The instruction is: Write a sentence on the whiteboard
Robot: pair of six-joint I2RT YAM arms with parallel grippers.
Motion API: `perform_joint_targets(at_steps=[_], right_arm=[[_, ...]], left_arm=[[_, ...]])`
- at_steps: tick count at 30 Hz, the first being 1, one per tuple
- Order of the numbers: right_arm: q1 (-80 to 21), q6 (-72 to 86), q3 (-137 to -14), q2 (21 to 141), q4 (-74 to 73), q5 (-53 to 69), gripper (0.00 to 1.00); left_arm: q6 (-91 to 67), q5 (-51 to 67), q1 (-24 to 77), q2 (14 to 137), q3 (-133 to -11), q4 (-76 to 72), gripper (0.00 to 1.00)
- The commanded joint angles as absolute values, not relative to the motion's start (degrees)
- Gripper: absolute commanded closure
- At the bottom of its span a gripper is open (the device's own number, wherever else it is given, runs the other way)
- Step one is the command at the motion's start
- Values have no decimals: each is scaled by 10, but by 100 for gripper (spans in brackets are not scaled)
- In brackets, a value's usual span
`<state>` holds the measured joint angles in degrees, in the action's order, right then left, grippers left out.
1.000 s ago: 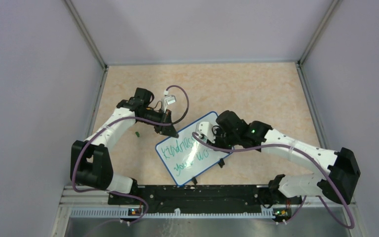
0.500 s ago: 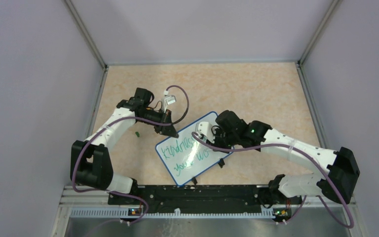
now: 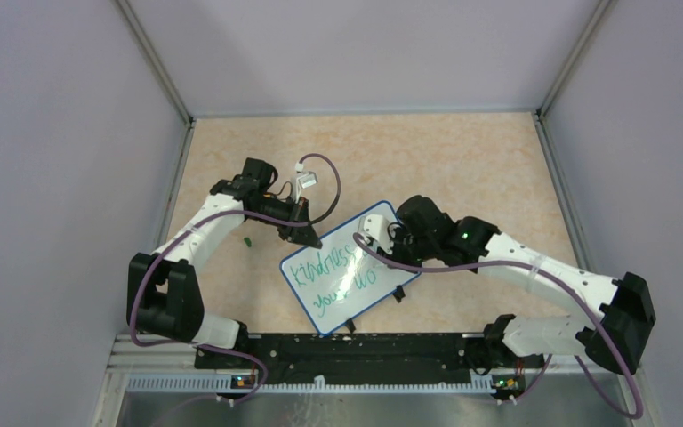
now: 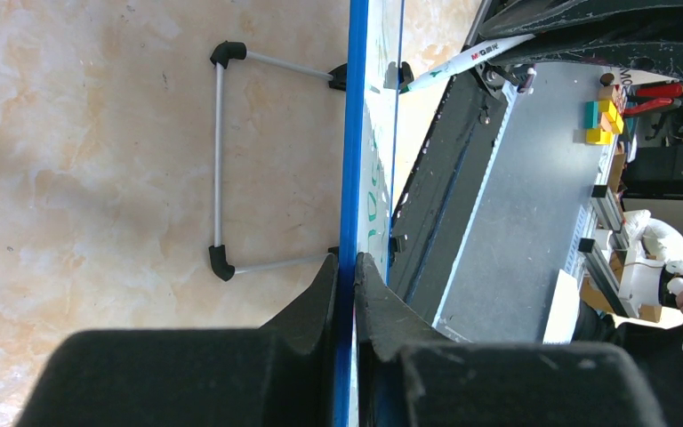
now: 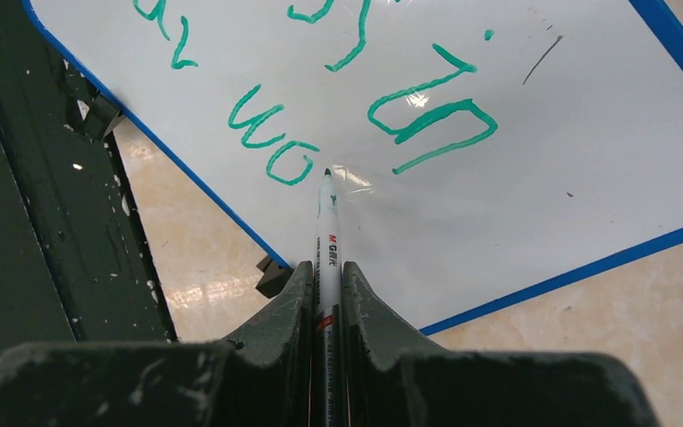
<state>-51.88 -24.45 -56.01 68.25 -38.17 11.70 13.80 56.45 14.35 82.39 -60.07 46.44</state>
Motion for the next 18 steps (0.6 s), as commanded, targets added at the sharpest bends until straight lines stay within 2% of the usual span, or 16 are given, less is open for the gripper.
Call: perform_joint_targets(at_steps=[1,18], right_arm=[[-513,-250,-563,680,-367,114,100],[-510,-254,-534,676,-369,81,100]], left_arm=[[153,500,158,841,-577,466,100],[152,498,158,844,-577,465,100]])
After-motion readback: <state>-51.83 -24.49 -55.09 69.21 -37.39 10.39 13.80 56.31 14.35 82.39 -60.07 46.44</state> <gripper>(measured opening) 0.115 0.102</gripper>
